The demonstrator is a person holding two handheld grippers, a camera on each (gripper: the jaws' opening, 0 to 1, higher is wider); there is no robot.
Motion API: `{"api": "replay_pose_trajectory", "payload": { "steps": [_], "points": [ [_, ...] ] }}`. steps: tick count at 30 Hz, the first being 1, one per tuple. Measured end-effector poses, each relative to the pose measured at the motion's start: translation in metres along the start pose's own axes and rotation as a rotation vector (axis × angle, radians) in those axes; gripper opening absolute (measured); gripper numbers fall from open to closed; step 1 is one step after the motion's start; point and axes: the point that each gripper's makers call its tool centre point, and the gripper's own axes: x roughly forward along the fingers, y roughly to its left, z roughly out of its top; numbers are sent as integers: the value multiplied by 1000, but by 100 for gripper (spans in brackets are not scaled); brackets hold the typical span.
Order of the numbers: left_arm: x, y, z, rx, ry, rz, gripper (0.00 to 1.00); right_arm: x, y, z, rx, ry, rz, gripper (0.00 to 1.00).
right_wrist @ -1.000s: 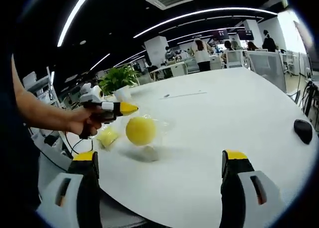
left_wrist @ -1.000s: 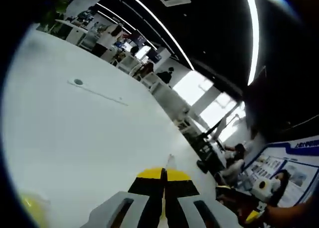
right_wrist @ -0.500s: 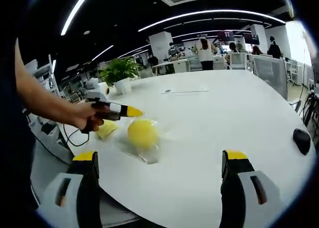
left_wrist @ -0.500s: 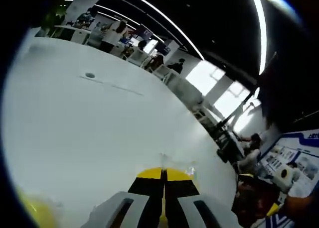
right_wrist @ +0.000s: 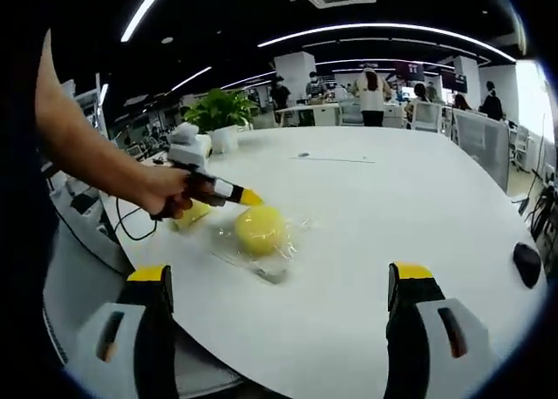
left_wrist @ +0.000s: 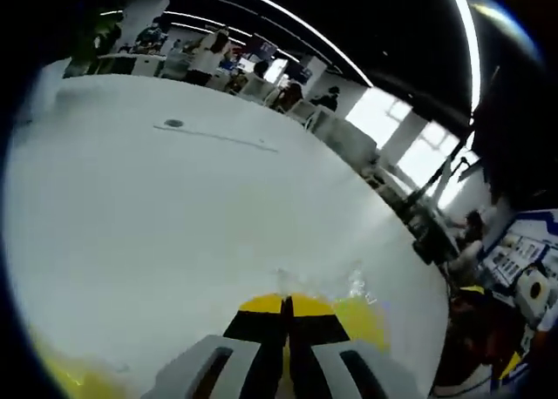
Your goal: Compare the silicone blocks by pressing each to a similar depth, holding the contact briefly, and releasing to observe deformation and rebound differences across the visible hardness samples.
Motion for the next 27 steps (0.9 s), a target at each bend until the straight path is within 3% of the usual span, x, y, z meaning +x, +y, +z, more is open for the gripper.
{"api": "replay_pose_trajectory", "payload": {
  "steps": [3,6,15,16,18,19,22,25,27],
  "points": [
    [2,-1,1,-1,-4,-8,0,1,-1,0,8,3,-2,96],
    [4,3,-1,109,12,7,0,1,-1,-1,17,10,-5,96],
    [3,6,3,71,3,18,6,3,-2,1,22,11,-9,96],
    [1,8,6,78,-8,32,14,4,-2,0,26,13,-7,96],
    [-2,-4,22,58,-94,-44,32,4,-2,0,28,16,-8,96],
    [-6,2,23,79,-86,-12,43,5,-1,1,30,16,-8,96],
    [-16,-10,55,121,-204,-63,75,7,0,3,26,13,-2,96],
    [-26,-20,75,179,-257,-110,96,8,0,5,26,10,-1,96],
    [-39,-24,87,270,-284,-125,100,9,-1,8,27,6,0,96]
  ]
}}
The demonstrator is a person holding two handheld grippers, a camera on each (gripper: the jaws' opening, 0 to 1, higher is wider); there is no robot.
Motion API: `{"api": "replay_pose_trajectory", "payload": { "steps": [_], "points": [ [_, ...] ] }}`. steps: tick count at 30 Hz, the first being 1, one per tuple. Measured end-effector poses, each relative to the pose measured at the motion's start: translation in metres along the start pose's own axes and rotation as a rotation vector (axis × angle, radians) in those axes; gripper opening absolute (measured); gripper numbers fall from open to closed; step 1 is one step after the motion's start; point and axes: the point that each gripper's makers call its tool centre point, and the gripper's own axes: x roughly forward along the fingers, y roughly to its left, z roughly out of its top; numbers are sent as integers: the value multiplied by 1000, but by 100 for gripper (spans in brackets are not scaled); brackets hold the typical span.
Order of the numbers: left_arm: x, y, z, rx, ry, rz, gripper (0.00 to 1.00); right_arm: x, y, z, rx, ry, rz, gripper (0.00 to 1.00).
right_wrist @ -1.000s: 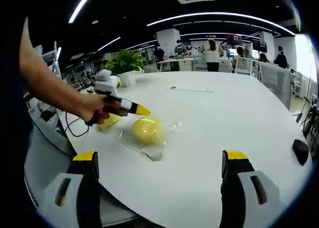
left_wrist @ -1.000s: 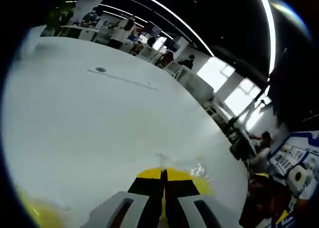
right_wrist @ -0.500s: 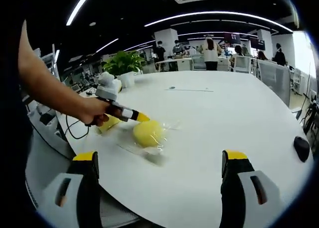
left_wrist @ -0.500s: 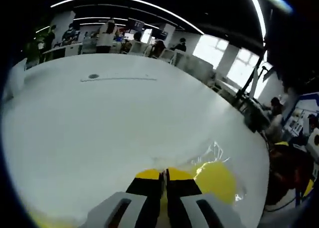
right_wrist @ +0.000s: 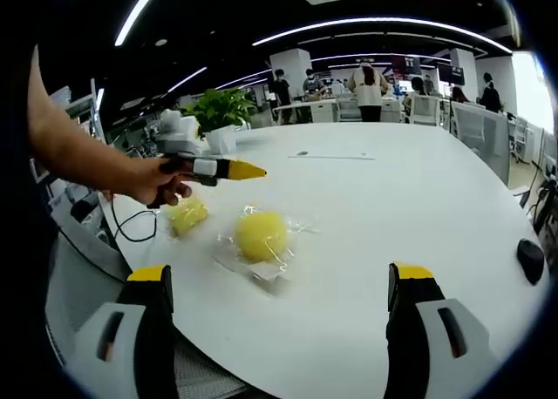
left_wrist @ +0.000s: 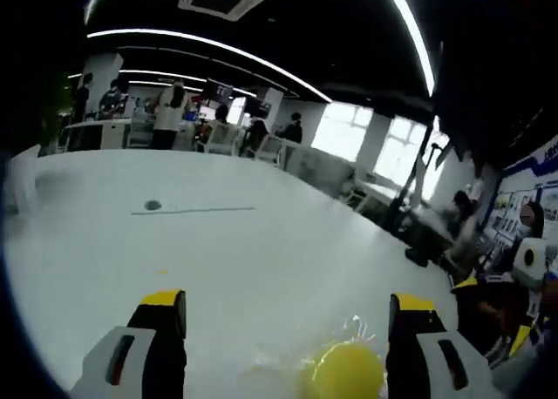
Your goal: Compare the silicone blocks by pressing each to a similar depth, holding the contact briefly, and releasing to observe deformation and rebound differences across the visible hardness samples.
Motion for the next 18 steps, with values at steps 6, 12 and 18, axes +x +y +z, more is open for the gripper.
{"api": "replay_pose_trajectory", "payload": {
  "steps": [6,12,18],
  "points": [
    [-50,3,13,86,22,-59,100,4,0,8,0,-20,-1,96],
    [-122,33,5,94,13,3,100,9,-1,10,-6,-26,-1,96],
    [-191,56,-16,89,16,56,100,12,3,6,-8,-19,4,96]
  ]
}}
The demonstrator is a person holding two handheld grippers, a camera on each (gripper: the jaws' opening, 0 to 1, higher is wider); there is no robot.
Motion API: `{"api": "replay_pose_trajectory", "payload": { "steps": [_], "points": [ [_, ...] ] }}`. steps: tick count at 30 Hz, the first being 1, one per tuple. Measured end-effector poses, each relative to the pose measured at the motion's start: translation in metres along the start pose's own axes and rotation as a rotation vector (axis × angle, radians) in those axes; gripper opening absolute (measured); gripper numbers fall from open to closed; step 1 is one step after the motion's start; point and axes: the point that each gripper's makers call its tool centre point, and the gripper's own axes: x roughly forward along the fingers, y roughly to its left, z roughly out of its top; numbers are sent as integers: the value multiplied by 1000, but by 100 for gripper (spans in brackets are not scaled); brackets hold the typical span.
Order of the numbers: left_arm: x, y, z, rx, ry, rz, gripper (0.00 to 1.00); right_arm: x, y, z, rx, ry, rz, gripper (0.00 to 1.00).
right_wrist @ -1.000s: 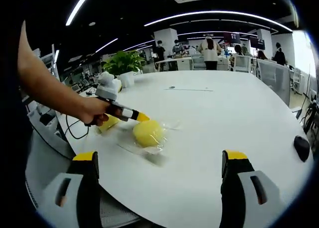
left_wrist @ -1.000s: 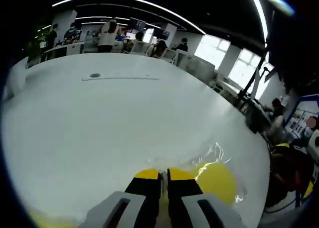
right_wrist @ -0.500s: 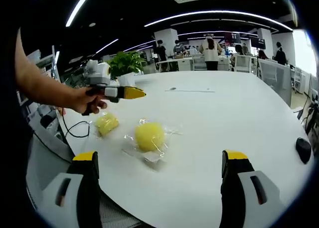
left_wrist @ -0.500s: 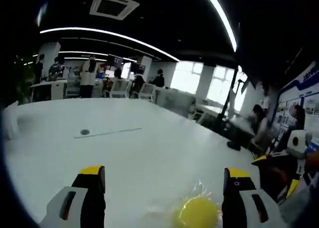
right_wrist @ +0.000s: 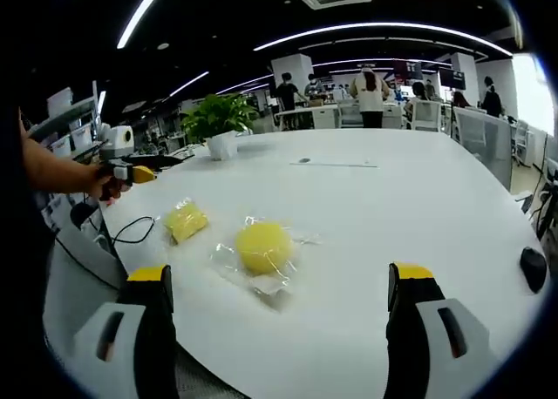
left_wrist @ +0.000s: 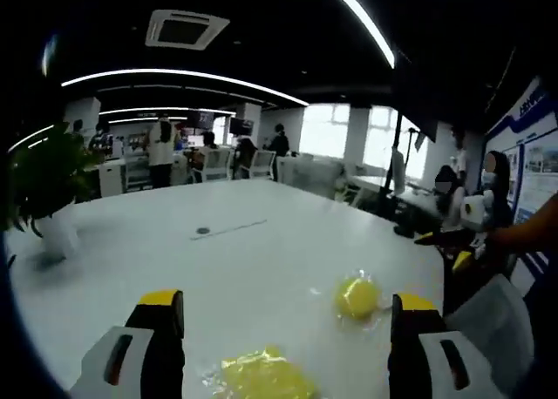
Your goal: Compare the silicone blocks by pressing each to a similar depth, holding the contact briefly, and releasing to observe deformation and rebound differences across the visible hardness samples.
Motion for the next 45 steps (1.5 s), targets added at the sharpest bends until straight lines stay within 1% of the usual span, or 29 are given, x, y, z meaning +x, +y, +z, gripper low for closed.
{"api": "replay_pose_trajectory", "payload": {
  "steps": [1,2,4,6,7,8,9,10,11,12,13,14,15,16,18,20,22,23,25,26,27,29,33,34,35,38,40,42,45],
  "points": [
    [-14,8,-5,-28,-2,28,100,0,1,0,1,1,0,96],
    [-23,11,-8,-29,-2,36,100,0,3,-1,2,3,2,96],
    [-44,22,-17,0,7,81,100,-1,5,-2,-2,1,-1,96],
    [-66,25,-34,37,68,81,100,-1,7,-3,10,-3,1,96],
    [-82,27,-42,53,88,79,100,-2,6,-7,19,5,-1,96],
    [-92,30,-45,75,99,95,100,-2,6,-8,19,6,-3,96],
    [-112,37,-52,86,121,115,100,-4,6,-10,21,6,-7,96],
    [-119,39,-55,83,130,119,100,-4,6,-10,22,6,-7,96],
    [-130,45,-58,66,150,153,100,-5,6,-11,24,6,-7,96],
    [-146,54,-58,46,147,199,100,-7,8,-12,25,7,-4,96],
    [-153,55,-54,14,113,210,100,-8,10,-14,17,16,-1,96],
    [-160,55,-52,0,91,212,100,-9,10,-15,12,18,0,96],
    [-164,55,-53,11,97,215,100,-10,11,-15,6,21,1,96],
    [-167,59,-56,16,103,236,100,-11,11,-15,1,22,-2,96],
    [-168,57,-55,-15,84,254,100,-14,12,-14,-1,16,-3,96],
    [-166,59,-57,-46,74,276,100,-16,9,-19,-16,32,-13,96],
    [-159,55,-56,-72,65,268,100,-19,11,-18,-19,22,-12,96],
    [-156,53,-55,-71,65,265,100,-20,11,-17,-14,19,-12,96],
    [-150,48,-49,-38,51,259,100,-21,13,-16,-14,17,-13,96],
    [-147,51,-48,-27,27,256,100,-22,14,-15,-12,11,-14,96],
    [-145,50,-46,-27,19,251,100,-21,14,-15,-7,9,-16,96],
    [-141,49,-47,-26,27,260,100,-20,15,-15,-1,13,-19,96],
    [-133,45,-46,-34,28,250,100,-17,15,-18,-11,26,-21,96],
    [-132,51,-49,-23,31,238,100,-16,15,-19,-13,30,-22,96],
    [-131,51,-49,-18,34,234,100,-16,15,-18,-13,30,-24,96],
    [-124,40,-47,-13,48,206,100,-15,16,-16,-16,29,-36,96],
    [-122,38,-43,-18,35,199,100,-13,19,-17,-22,36,-41,96],
    [-120,39,-41,-27,26,196,100,-11,20,-18,-26,40,-44,96],
    [-121,40,-42,-19,42,191,100,-11,22,-17,-16,41,-57,96]
  ]
}}
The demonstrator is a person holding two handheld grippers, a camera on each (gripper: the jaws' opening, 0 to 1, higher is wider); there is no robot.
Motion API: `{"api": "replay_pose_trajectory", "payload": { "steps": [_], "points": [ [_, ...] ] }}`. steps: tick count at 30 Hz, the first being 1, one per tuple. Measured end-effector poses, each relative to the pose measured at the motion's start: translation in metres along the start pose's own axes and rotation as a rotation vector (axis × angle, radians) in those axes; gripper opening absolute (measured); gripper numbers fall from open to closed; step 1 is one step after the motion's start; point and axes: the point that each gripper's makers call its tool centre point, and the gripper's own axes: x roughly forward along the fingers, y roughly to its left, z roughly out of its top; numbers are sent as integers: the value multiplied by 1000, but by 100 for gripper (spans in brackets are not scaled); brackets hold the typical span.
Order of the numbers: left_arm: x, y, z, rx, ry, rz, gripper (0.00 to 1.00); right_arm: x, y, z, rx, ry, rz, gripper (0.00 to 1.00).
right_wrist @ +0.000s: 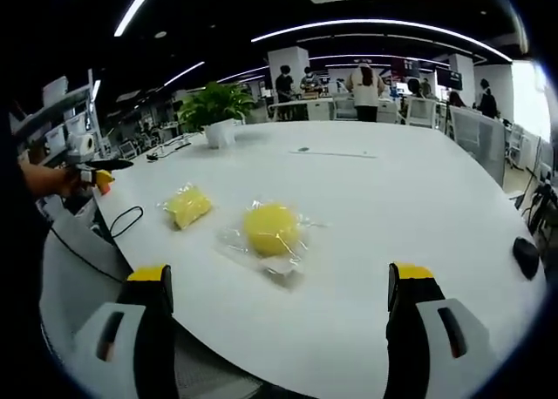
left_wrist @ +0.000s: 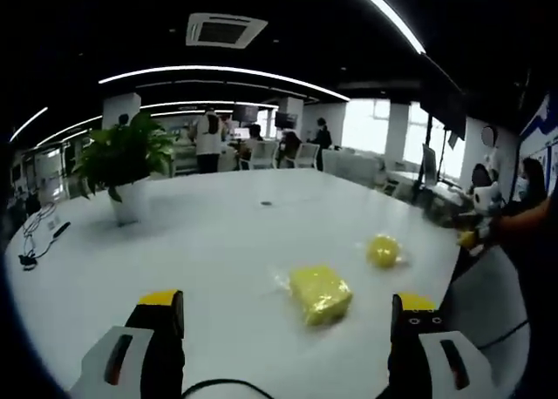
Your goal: Compare the silicone blocks by pressing each to a similar depth, holding the contact briefly, and releasing to observe deformation and rebound differences across the visible hardness samples.
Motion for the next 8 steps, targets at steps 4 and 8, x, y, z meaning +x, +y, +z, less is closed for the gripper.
{"api": "replay_pose_trajectory", "payload": {
  "steps": [4,8],
  "points": [
    [-3,3,12,8,-8,8,100,-5,-1,1,19,10,-26,96],
    [-18,-16,18,-3,-20,-43,100,-12,0,1,57,38,-57,96]
  ]
}}
